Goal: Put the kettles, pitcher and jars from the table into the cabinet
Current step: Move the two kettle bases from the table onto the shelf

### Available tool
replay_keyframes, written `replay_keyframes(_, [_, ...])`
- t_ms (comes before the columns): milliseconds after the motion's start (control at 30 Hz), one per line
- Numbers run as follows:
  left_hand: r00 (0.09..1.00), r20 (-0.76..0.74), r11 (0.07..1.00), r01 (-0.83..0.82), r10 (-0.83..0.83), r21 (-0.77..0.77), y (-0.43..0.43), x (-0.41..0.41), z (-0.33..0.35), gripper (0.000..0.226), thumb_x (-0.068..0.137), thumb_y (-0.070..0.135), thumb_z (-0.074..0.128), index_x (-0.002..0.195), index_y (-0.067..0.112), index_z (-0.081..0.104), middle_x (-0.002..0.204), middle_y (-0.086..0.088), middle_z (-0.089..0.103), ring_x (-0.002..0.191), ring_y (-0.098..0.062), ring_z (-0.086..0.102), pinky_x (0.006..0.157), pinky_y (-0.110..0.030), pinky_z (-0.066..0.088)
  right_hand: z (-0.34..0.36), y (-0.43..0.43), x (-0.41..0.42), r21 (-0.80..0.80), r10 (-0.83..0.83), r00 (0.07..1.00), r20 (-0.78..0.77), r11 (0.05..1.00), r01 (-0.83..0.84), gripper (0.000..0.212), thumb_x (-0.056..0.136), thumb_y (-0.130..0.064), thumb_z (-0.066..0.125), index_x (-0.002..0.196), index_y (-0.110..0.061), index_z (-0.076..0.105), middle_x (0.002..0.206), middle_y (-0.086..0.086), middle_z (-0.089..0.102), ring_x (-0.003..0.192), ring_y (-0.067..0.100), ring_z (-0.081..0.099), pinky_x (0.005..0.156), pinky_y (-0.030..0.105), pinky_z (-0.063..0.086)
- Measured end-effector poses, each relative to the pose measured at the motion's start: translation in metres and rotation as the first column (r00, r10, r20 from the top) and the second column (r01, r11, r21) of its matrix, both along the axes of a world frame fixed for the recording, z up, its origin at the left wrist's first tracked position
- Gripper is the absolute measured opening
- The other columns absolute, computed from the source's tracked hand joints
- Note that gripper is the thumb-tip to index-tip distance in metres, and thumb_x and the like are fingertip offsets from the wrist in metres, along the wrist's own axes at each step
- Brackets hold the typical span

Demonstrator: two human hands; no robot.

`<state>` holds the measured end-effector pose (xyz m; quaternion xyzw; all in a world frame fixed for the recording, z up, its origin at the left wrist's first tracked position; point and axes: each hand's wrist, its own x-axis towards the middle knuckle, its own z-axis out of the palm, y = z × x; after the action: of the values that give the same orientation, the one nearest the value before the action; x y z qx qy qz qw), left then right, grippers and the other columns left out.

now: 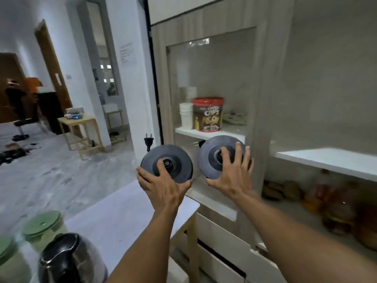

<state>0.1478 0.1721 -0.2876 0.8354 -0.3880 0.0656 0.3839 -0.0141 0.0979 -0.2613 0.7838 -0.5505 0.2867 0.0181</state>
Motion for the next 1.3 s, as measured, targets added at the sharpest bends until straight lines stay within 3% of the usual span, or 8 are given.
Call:
replay_keyframes(333, [0.915, 0.055, 0.905, 0.404, -0.401, -0.132, -0.056, -0.181, 0.055, 0.107, 0.057, 0.065, 0.080, 0.142, 0.029, 0.024, 0.159, -0.031, -0.007, 0.147, -0.049, 0.002, 0.112, -0.057, 0.031, 0.056, 0.009, -0.200, -0.124, -0.419, 0.907, 0.052, 0.898, 0.422, 0.107, 0.063, -0.069, 0.073, 0.150, -0.027, 0.026, 0.164, 0.016, 0.001, 0.149, 0.045, -0.002, 0.117, 0.059, 0.017])
replay_keyframes(633, [0.765, 0.111, 0.761, 0.643, -0.634, -0.088, -0.118, -0.354, 0.067, 0.109, 0.061, 0.071, 0.074, 0.146, 0.030, 0.019, 0.159, -0.030, -0.009, 0.148, -0.049, -0.001, 0.117, -0.054, 0.022, 0.061, -0.018, -0.367, -0.095, -0.627, 0.776, 0.064, 0.771, 0.630, 0.109, 0.064, -0.074, 0.071, 0.151, -0.031, 0.022, 0.164, 0.016, -0.004, 0.150, 0.042, -0.005, 0.118, 0.056, 0.017])
replay_keyframes(933, [0.709, 0.035, 0.709, 0.705, -0.704, -0.015, -0.202, -0.457, 0.075, 0.114, 0.056, 0.072, 0.077, 0.145, 0.030, 0.020, 0.159, -0.030, -0.009, 0.147, -0.050, 0.000, 0.118, -0.056, 0.023, 0.059, -0.087, -0.477, 0.039, -0.679, 0.731, 0.069, 0.734, 0.678, 0.117, 0.063, -0.075, 0.070, 0.154, -0.028, 0.015, 0.163, 0.018, -0.006, 0.149, 0.043, -0.007, 0.118, 0.057, 0.016])
replay_keyframes(1133, [0.702, -0.075, 0.694, 0.712, -0.708, 0.108, -0.277, -0.480, 0.075, 0.109, 0.053, 0.065, 0.084, 0.138, 0.028, 0.027, 0.157, -0.033, 0.002, 0.145, -0.051, 0.009, 0.117, -0.056, 0.024, 0.042, -0.154, -0.497, 0.078, -0.703, 0.708, 0.070, 0.711, 0.699, 0.113, 0.056, -0.073, 0.074, 0.148, -0.028, 0.025, 0.157, 0.022, 0.009, 0.144, 0.046, 0.010, 0.112, 0.057, 0.025])
replay_keyframes(1300, [0.708, -0.139, 0.682, 0.706, -0.693, 0.191, -0.340, -0.489, 0.062, 0.121, 0.054, 0.066, 0.080, 0.148, 0.020, 0.019, 0.152, -0.037, 0.011, 0.138, -0.054, 0.023, 0.115, -0.056, 0.026, 0.027, -0.211, -0.504, 0.127, -0.735, 0.678, 0.004, 0.673, 0.728, 0.116, 0.051, -0.074, 0.071, 0.147, -0.026, 0.027, 0.152, 0.023, 0.018, 0.140, 0.049, 0.019, 0.109, 0.056, 0.033])
